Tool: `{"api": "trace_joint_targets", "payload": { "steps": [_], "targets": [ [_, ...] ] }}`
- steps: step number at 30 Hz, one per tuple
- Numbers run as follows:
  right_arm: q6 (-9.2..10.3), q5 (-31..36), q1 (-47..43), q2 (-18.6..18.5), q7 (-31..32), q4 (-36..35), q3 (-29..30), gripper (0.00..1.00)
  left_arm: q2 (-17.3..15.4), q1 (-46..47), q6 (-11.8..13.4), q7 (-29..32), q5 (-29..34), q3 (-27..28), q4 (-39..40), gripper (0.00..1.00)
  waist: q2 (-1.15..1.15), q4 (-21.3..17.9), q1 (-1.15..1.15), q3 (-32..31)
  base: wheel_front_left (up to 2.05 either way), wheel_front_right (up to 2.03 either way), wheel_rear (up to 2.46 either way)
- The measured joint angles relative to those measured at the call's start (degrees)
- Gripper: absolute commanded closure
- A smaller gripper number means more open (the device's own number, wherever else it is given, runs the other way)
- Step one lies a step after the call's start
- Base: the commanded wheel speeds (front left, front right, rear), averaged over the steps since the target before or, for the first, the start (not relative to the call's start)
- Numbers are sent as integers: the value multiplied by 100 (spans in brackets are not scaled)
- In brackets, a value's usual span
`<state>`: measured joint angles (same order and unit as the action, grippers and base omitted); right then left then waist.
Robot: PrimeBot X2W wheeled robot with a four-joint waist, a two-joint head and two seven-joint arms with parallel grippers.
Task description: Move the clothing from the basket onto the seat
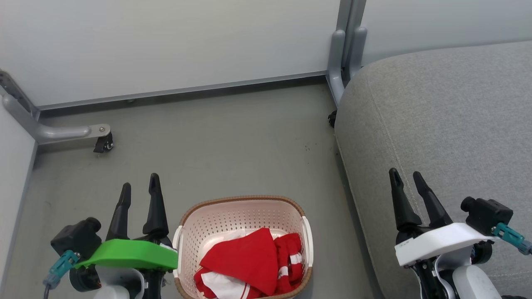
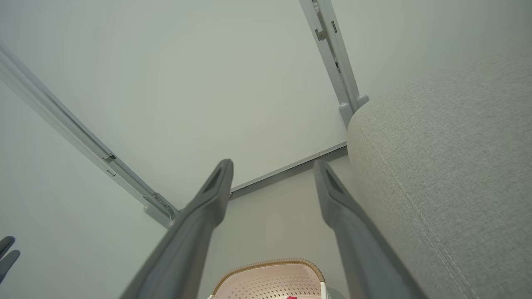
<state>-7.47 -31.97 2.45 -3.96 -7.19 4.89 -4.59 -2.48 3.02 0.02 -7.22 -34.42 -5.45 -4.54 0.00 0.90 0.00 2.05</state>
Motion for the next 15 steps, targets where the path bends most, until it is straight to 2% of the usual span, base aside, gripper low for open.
{"api": "trace_joint_targets", "payload": {
  "steps": [15],
  "targets": [
    [0, 944, 15, -33, -226, -101, -204, 0, -3, 26, 111, -226, 970, -203, 143, 0, 0, -3, 0, 120, 0, 0, 0]
  ]
}}
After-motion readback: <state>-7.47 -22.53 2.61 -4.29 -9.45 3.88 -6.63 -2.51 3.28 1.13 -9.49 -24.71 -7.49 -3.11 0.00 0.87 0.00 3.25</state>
